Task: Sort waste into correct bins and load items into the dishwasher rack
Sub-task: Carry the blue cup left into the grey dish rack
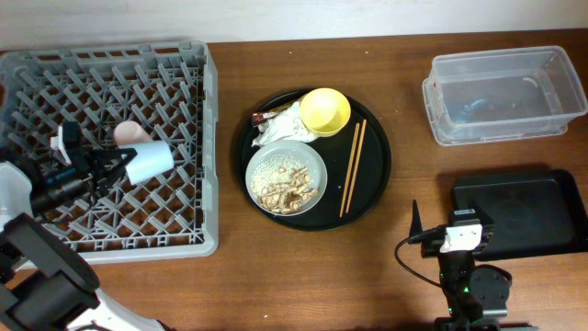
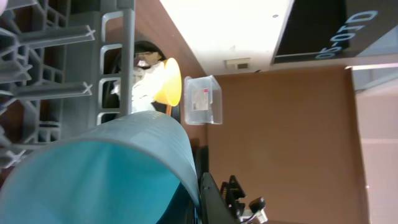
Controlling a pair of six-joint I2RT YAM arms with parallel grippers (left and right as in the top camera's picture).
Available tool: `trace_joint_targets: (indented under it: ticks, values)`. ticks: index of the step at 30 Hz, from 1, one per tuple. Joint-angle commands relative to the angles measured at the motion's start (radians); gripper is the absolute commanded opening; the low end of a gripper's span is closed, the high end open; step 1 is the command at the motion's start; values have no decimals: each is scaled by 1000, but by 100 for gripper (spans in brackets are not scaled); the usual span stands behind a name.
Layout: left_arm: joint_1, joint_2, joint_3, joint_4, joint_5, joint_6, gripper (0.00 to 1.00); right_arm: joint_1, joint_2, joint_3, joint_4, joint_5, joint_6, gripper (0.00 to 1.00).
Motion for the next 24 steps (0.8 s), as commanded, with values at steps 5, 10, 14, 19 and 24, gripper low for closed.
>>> trace_joint_targets:
  ticks: [5,10,14,19,24]
  values:
    - [3,42,-114,79,74,22,0,5,-5,-9,-1,9,-6,98]
    - [11,44,-121,87,71,22,0,5,-5,-9,-1,9,-6,98]
    - [41,44,-121,108,-16,-37,0,5,-5,-9,-1,9,-6,98]
    - [77,44,-121,129,-59,-64,0,5,-5,-9,-1,9,-6,98]
    - [72,57,-121,156,-63,-71,0,5,-5,-9,-1,9,-6,98]
